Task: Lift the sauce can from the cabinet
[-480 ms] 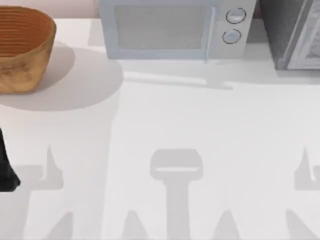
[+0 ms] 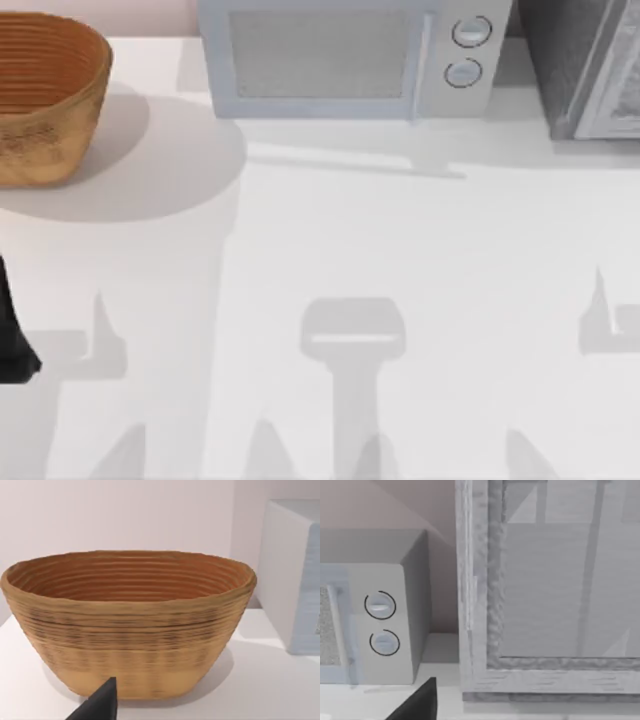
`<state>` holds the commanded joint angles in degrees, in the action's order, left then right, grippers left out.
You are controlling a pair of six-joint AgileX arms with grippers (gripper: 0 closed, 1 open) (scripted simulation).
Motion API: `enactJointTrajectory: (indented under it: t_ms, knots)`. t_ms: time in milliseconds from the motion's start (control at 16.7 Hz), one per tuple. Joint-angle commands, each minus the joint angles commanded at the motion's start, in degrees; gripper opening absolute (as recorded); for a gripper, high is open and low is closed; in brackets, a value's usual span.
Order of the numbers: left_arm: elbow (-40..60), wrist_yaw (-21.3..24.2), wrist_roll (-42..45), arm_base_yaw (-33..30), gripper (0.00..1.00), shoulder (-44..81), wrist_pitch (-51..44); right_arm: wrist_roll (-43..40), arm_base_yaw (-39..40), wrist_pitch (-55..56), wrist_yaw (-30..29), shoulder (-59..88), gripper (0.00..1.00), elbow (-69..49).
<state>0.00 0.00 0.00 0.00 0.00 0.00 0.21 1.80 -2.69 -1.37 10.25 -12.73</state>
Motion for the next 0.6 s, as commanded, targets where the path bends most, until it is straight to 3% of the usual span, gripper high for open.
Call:
enactJointTrajectory:
  t_ms: [600]
  knots:
    - [0.0, 0.0, 0.0, 0.0, 1.0, 0.0, 0.0, 0.52, 5.03, -13.06, -6.22, 39.89, 1.0, -51.75]
